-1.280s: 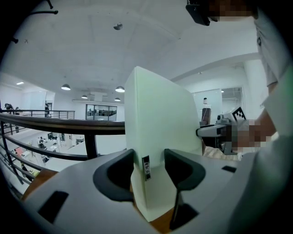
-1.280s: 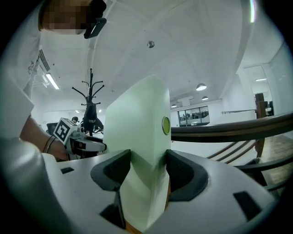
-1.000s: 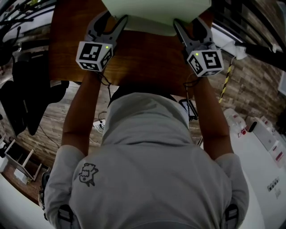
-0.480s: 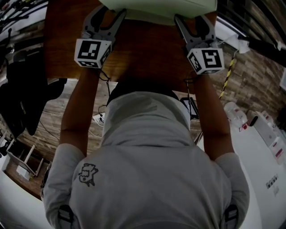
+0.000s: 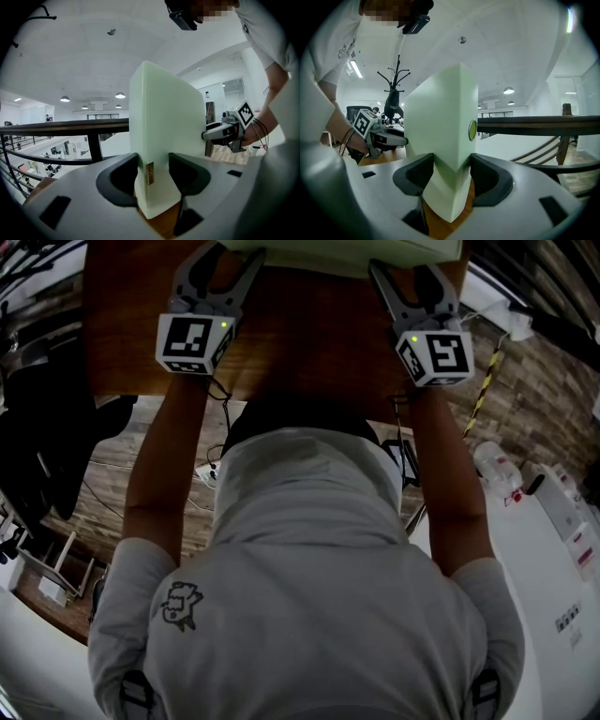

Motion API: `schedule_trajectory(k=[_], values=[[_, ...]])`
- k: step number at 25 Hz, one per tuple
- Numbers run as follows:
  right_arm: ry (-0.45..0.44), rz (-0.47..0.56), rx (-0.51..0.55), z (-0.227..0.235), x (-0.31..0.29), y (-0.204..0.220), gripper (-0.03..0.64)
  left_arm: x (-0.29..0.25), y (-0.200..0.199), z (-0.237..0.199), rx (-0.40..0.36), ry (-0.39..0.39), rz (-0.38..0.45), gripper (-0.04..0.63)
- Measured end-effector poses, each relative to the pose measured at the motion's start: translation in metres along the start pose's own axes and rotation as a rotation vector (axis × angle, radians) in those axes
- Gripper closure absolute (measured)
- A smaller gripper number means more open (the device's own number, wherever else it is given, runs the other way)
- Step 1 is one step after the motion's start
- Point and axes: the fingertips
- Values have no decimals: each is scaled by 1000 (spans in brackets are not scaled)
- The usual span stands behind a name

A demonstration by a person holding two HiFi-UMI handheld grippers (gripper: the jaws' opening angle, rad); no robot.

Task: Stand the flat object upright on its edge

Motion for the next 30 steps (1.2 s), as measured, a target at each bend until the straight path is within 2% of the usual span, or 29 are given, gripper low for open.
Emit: schedule_trajectory(k=[15,30], values=[[-4,-38,-14,-3,-3,19,377,0,22,3,22,-3,-8,383],[-24,-76,14,-9,-3,32,377,7,40,4,29,-9,-30,383]])
Point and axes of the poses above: the fingertips, and each gripper's own axes: x backward along the fingers, z to its right, y out of its underside, and after that the axes turned 12 degrees about -y, right-handed
